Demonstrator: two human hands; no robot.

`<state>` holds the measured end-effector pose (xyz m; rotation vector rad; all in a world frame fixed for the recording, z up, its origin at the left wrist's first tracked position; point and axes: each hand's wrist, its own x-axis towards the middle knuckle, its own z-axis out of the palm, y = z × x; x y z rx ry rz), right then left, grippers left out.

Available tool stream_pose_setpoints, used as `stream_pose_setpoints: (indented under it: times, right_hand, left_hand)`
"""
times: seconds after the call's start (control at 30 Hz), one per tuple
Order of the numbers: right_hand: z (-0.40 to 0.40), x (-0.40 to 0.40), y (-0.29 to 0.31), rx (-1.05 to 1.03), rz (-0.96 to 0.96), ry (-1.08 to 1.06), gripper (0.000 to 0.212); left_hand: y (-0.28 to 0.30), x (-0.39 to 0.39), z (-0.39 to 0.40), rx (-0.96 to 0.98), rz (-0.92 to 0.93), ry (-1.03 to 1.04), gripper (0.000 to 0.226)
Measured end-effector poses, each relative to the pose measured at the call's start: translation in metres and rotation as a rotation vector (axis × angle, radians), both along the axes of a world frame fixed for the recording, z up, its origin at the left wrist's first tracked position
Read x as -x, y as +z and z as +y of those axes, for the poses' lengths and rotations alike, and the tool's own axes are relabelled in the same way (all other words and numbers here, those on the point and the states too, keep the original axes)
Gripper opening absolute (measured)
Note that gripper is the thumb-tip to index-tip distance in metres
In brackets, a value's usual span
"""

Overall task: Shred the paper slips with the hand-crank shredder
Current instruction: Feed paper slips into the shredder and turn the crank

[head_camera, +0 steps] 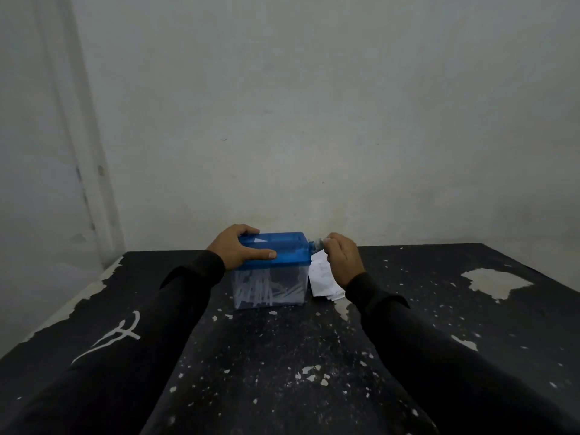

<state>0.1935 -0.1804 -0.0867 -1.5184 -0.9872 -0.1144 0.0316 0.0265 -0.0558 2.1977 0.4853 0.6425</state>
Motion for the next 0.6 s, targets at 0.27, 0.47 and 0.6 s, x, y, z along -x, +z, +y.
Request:
stream_pose_setpoints:
  times: [0.27,0.47,0.6]
  right_hand:
    - [0.027,-0.019,0.028,0.038,0.082,-0.09,0.026]
    - [0.043,-0.033,0.027,0.081,0.119,-0.208,0.017]
    - [0.045,-0.042,0.018,0.246,0.096,-0.254,0.02]
  left_hand:
    - [-0.003,-0.001,0.003,-0.011,0.011,-0.019,0.105]
    - [-0.005,0.0,0.001,0.02,-0.007,-0.019,0.087]
    - [-0.005,0.0,0.001,0.022,-0.008,-0.023,0.086]
